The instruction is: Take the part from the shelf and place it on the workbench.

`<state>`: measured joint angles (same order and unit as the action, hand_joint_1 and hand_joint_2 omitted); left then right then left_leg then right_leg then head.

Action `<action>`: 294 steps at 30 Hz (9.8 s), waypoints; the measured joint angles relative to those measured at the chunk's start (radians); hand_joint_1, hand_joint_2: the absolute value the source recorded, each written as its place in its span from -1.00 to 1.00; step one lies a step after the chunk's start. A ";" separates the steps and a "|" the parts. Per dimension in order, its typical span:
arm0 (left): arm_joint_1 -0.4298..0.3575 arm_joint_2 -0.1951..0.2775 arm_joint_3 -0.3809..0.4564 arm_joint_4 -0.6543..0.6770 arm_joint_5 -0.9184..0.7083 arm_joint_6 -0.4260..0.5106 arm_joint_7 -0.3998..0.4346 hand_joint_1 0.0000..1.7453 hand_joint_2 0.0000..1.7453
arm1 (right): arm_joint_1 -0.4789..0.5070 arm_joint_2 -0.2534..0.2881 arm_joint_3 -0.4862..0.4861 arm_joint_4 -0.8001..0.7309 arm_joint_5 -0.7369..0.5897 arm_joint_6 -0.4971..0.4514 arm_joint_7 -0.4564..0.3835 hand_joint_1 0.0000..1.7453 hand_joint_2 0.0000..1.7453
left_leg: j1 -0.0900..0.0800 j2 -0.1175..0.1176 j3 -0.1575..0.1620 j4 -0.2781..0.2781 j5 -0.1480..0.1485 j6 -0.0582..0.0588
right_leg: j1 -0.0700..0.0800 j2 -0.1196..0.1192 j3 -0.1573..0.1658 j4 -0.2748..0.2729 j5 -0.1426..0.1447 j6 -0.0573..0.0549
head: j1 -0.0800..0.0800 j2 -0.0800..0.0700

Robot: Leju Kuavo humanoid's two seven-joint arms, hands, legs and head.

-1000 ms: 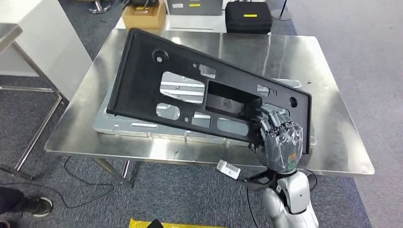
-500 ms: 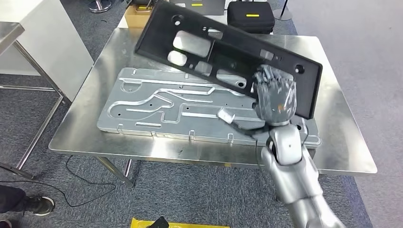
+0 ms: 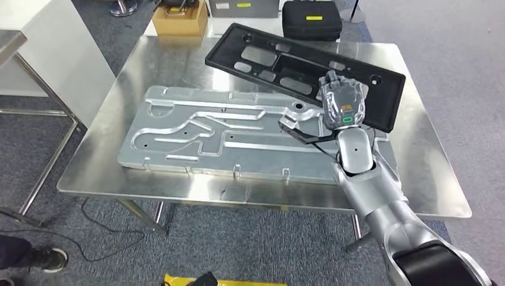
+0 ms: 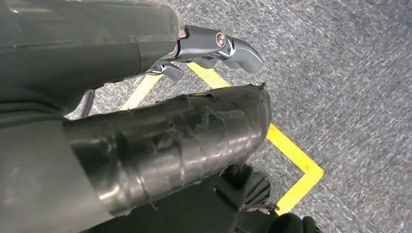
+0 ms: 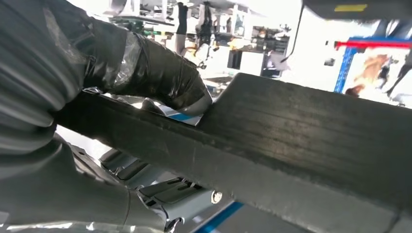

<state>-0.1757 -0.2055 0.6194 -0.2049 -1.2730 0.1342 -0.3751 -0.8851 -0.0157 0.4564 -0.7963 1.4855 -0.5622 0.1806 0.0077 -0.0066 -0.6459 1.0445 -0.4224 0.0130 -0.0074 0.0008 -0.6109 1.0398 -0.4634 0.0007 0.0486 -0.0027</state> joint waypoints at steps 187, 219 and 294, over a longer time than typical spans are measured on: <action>0.107 0.014 0.121 0.000 0.142 0.198 -0.017 -1.00 -1.00 | 1.162 0.250 -0.448 -1.083 -0.986 -0.133 -0.869 -1.00 -1.00 | -0.012 0.017 0.199 -0.073 -0.115 0.036 | 0.003 -0.007 -0.036 0.004 0.040 0.009 | -0.004 0.000; 0.106 0.013 0.130 0.000 0.144 0.197 -0.024 -1.00 -1.00 | 1.170 0.249 -0.458 -1.090 -0.990 -0.133 -0.873 -1.00 -1.00 | -0.001 0.020 0.186 -0.076 -0.105 0.037 | 0.001 -0.007 -0.036 0.057 -0.023 0.020 | -0.004 0.000; 0.111 0.005 0.133 0.000 0.134 0.201 -0.032 -1.00 -1.00 | 1.193 0.219 -0.464 -1.070 -1.074 -0.126 -0.808 -1.00 -1.00 | -0.012 0.017 0.088 -0.012 -0.081 0.011 | -0.002 -0.001 0.072 -0.025 -0.037 -0.007 | -0.006 0.000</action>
<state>-0.0648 -0.2004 0.7525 -0.2045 -1.1393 0.3351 -0.4070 0.3074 0.2031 -0.0076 -1.8660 0.4115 -0.6887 -0.6274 -0.0042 0.0103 -0.5581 1.0327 -0.5034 0.0236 -0.0097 0.0001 -0.5392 1.0144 -0.5007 -0.0058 0.0424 -0.0027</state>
